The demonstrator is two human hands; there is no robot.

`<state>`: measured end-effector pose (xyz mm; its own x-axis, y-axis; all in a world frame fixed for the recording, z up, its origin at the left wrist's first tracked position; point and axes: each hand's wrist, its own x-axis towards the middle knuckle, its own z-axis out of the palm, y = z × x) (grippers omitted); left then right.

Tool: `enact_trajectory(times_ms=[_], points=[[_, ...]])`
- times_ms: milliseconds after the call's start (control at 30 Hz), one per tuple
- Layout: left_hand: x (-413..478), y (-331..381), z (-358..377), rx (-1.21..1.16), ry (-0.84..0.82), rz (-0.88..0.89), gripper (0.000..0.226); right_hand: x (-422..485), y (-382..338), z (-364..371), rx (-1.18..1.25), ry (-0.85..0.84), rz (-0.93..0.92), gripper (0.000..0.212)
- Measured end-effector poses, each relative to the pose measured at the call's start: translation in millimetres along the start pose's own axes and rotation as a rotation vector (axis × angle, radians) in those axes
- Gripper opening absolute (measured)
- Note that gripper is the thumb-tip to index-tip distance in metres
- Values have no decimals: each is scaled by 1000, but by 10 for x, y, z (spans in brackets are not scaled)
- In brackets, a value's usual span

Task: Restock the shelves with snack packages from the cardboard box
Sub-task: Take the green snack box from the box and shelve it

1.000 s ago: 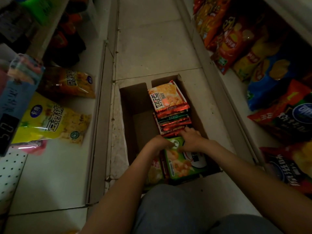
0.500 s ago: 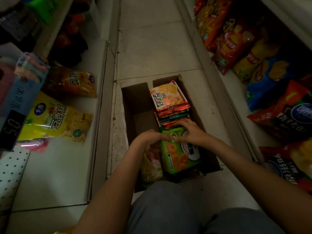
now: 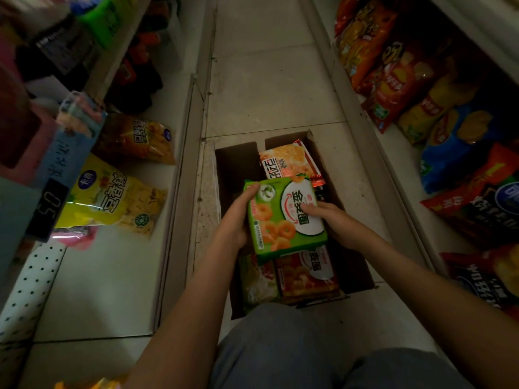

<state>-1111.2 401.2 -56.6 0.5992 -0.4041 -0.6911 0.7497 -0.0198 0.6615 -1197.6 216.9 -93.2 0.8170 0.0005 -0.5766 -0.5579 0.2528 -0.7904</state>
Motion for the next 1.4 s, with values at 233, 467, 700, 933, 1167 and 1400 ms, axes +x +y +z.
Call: enact_trajectory(times_ms=[233, 467, 700, 933, 1167, 1400], points=[[10, -67, 136, -59, 41, -76, 49, -3, -74, 10, 62, -9, 39, 38], [1, -170, 188, 10, 137, -174, 54, -31, 3, 38, -23, 51, 182, 37], [30, -308, 194, 250, 236, -373, 45, -47, 79, 104, -246, 122, 310, 45], [120, -410, 187, 521, 265, -400, 22, 18, 169, 139, -518, 245, 439, 47], [147, -324, 420, 1048, 270, -95, 12, 65, 138, 204, -945, 361, 342, 20], [-67, -190, 468, 1129, 581, 478, 35, 14, -118, 116, -1345, 904, -416, 57]])
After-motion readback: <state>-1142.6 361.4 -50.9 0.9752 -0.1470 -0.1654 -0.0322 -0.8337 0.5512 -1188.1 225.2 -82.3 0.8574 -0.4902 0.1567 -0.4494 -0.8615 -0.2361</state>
